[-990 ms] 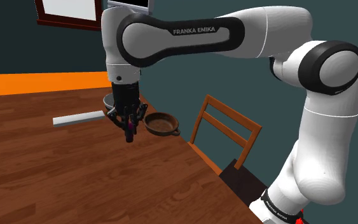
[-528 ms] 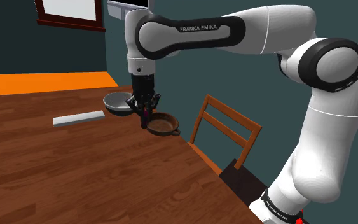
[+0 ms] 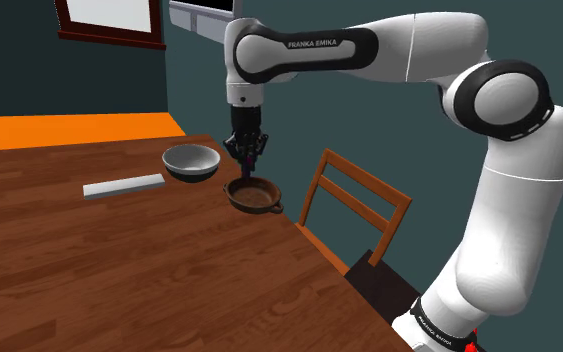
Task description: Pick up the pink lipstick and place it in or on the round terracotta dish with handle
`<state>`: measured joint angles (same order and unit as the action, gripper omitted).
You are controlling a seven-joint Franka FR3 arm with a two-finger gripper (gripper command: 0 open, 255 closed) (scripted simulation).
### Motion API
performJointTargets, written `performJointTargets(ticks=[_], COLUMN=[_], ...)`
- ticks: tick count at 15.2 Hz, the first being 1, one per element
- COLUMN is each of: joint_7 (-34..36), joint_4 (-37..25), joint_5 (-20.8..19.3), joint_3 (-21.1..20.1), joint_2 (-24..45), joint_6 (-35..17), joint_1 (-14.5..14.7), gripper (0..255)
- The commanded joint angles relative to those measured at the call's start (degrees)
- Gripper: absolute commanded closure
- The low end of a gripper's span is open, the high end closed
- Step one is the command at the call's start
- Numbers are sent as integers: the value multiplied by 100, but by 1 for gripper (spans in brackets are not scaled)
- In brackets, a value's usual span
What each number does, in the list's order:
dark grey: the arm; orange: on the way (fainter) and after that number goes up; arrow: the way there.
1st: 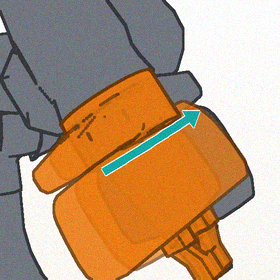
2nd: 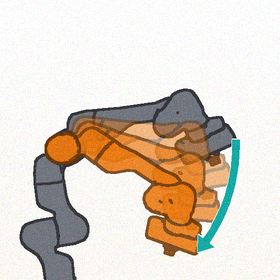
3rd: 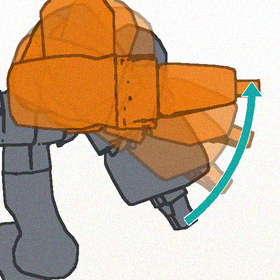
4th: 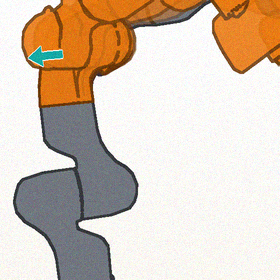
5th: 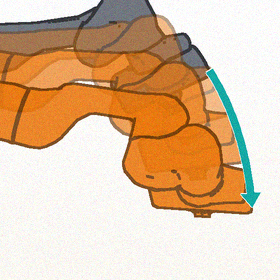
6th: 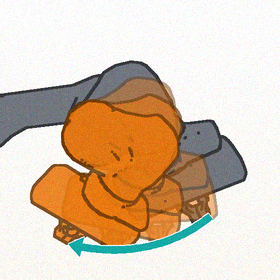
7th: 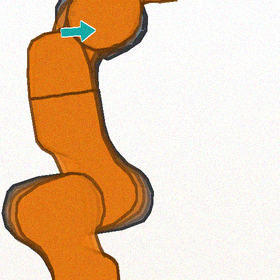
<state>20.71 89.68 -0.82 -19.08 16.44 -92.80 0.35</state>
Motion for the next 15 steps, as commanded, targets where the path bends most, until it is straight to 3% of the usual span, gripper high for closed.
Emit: performJointTargets(ticks=[1,4,15], joint_7=[-247,-606,-607], joint_4=[-9,-222,450], joint_5=[-26,-103,-143], joint_3=[92,238,260], joint_2=[-11,118,248], joint_6=[29,127,-668], joint_1=[-154,-370,-379], gripper=[255,255,255])
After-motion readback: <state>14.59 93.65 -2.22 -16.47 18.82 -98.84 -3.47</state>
